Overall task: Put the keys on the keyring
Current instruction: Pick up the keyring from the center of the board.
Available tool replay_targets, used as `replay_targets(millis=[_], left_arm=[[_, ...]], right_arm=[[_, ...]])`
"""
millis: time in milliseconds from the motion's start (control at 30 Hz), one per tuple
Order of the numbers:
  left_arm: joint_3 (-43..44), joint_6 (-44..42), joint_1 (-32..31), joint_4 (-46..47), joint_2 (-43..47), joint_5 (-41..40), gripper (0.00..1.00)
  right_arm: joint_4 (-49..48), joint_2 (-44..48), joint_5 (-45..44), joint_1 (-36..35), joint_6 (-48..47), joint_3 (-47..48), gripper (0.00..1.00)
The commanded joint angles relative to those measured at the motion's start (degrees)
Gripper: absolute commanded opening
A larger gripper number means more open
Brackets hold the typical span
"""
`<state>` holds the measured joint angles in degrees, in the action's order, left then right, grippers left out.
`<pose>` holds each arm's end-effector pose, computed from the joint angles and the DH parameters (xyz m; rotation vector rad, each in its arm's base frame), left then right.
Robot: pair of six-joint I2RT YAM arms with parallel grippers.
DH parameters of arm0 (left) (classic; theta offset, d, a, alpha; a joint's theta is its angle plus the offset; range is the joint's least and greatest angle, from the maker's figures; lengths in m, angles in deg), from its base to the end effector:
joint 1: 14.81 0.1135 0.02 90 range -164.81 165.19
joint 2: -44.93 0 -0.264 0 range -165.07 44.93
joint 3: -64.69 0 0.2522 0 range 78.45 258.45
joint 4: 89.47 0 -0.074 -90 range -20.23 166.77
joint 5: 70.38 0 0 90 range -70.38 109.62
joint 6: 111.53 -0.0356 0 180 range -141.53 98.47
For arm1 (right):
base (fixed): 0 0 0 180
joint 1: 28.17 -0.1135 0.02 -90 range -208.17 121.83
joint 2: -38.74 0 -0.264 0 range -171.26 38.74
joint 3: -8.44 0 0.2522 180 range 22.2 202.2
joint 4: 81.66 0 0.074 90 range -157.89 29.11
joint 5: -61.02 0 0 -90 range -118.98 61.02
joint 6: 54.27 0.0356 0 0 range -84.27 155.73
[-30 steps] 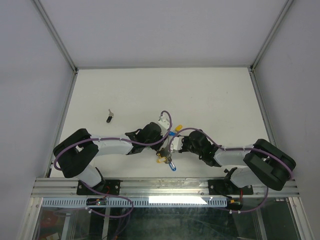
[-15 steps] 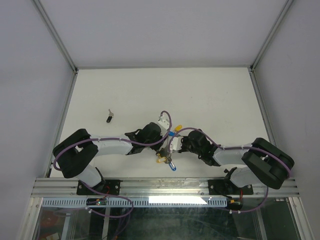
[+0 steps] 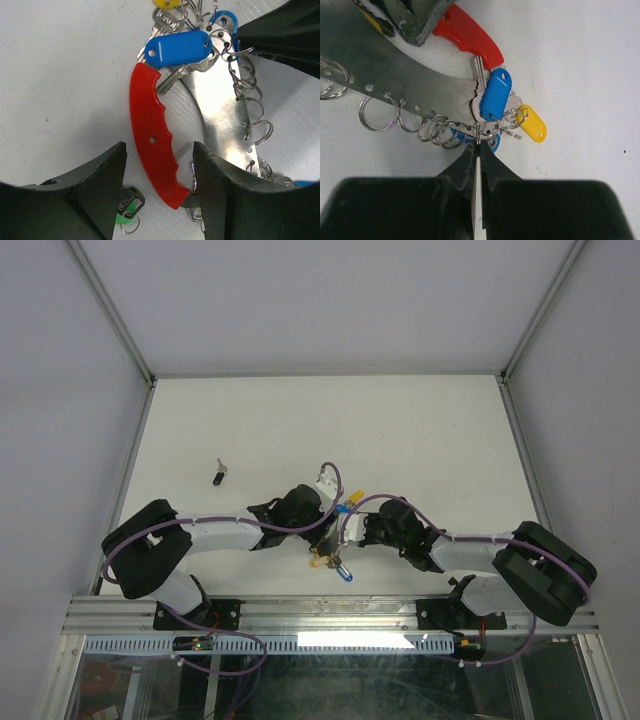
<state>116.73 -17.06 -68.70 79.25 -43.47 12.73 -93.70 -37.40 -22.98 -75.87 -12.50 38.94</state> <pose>0.1740 -0.2313 0.1471 0.9604 2.2220 -0.3300 0.1481 0.1683 0.1290 -1.6409 1.3978 0.1076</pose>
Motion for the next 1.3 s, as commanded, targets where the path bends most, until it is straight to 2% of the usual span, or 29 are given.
replay_targets(millis=[0,133,300,500,700,800,1000,1067,1267], left_arm=[[-0.7,-0.9,0.7,2.3,5.5,1.5,0.57],[-3.2,-0.5,0.7,5.1,12.3,0.6,0.62],[-6.3,-1.0,0.8,9.2,19.1,0.1,0.62],[-7.9,-5.1,0.7,12.7,23.9,8.1,0.5],[-10.5,-10.1,0.7,18.5,28.0,15.4,0.5],[-11.5,-13.3,0.6,21.9,28.9,17.8,0.51],[-8.7,-18.2,0.2,22.6,26.6,21.4,0.51],[-7.3,-18.2,-0.1,21.5,24.9,21.7,0.52],[-2.9,-13.9,-0.9,19.0,21.7,20.6,0.63]], right_arm=[[-0.8,2.9,3.2,0.9,2.3,1.5,0.0],[-1.1,4.8,4.4,1.6,4.2,1.3,0.0],[-1.2,7.6,7.0,2.1,6.0,1.0,0.0],[1.5,12.8,11.0,2.6,6.7,1.9,0.0],[9.1,20.1,13.9,3.0,6.9,3.8,0.0],[14.0,23.3,14.8,3.1,7.3,5.8,0.0],[22.2,27.8,15.8,3.1,7.4,9.4,0.0],[24.2,28.7,16.2,3.2,7.5,10.4,0.0],[28.4,31.1,16.7,3.2,7.5,12.0,0.0]])
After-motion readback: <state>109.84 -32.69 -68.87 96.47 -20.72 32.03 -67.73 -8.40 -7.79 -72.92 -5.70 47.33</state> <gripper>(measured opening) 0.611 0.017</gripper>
